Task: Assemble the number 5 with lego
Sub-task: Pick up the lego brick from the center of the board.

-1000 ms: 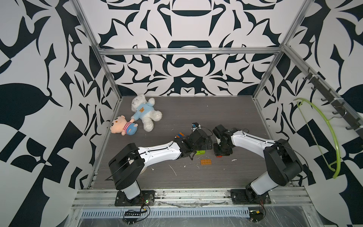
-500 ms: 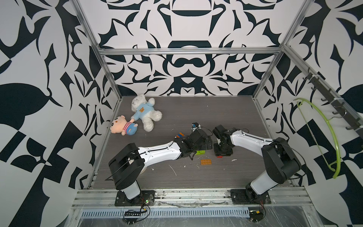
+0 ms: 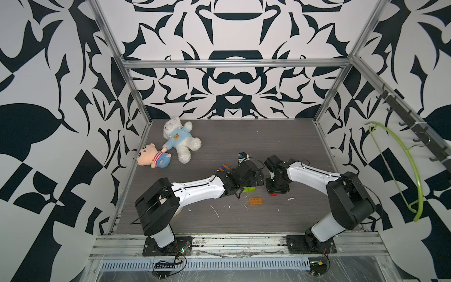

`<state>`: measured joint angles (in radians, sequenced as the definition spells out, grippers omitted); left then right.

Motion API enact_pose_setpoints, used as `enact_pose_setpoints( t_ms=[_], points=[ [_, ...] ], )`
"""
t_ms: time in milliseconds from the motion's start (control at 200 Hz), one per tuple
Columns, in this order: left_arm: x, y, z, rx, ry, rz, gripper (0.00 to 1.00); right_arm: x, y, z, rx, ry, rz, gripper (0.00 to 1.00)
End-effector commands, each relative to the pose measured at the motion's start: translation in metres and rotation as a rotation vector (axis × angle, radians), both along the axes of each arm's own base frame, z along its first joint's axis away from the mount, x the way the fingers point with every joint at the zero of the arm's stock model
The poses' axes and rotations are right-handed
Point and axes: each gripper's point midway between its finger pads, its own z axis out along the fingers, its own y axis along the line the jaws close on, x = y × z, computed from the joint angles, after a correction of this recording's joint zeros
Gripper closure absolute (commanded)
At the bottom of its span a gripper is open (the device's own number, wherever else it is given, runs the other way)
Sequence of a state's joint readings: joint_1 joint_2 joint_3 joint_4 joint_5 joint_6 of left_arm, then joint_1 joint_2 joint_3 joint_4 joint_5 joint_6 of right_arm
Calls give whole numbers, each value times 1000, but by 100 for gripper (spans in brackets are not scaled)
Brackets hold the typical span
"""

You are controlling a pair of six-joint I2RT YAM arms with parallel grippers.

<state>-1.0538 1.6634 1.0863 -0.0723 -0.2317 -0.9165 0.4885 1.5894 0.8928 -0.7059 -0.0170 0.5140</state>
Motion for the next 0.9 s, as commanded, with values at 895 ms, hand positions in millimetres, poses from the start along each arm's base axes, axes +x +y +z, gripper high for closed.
enact_pose_setpoints(
  t_ms=[895],
  points=[
    [-27,128,-20,113,-23,267,1,-40,82,37,52,-123,42,70]
  ],
)
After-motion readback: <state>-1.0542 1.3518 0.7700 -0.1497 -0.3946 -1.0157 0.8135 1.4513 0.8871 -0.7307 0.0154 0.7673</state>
